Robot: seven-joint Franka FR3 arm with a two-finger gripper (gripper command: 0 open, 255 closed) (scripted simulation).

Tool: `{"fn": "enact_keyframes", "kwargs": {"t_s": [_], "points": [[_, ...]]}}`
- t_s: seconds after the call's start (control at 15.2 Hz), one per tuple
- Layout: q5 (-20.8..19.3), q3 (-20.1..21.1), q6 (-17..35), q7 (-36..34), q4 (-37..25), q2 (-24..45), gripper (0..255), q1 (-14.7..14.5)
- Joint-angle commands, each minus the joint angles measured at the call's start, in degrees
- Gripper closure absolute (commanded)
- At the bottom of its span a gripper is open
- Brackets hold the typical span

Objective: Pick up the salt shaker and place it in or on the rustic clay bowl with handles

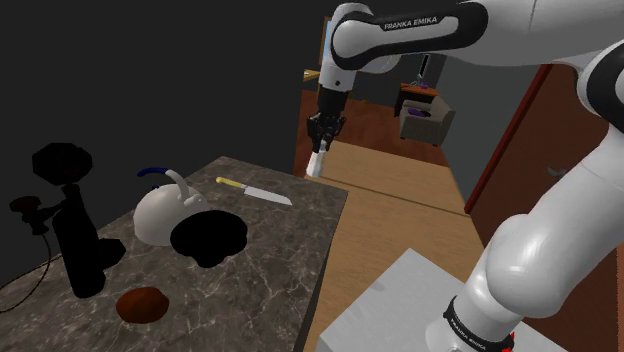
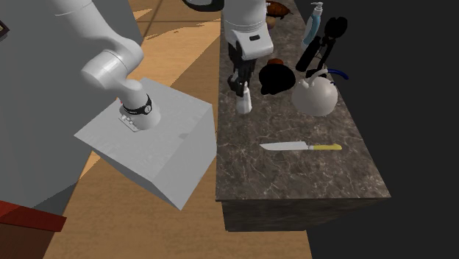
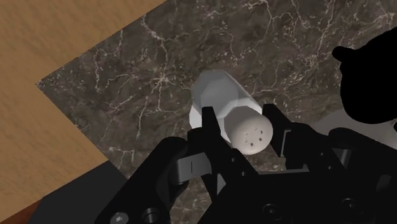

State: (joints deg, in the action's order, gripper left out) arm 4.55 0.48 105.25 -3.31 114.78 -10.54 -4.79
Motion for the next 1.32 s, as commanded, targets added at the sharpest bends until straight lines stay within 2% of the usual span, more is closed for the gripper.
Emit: {"fn": "enact_keyframes", "kwargs": {"t_s": [0.0, 0.66, 1.25], "points": [[0.22, 1.6, -0.12, -2.74, -1.02, 0.7, 255, -1.13], [-0.3, 9.11, -1.95, -16.35, -11.92, 8.78, 255, -6.92], [-3.89, 14.36, -6.09, -28.47, -28.75, 21.1, 255, -13.28]]}}
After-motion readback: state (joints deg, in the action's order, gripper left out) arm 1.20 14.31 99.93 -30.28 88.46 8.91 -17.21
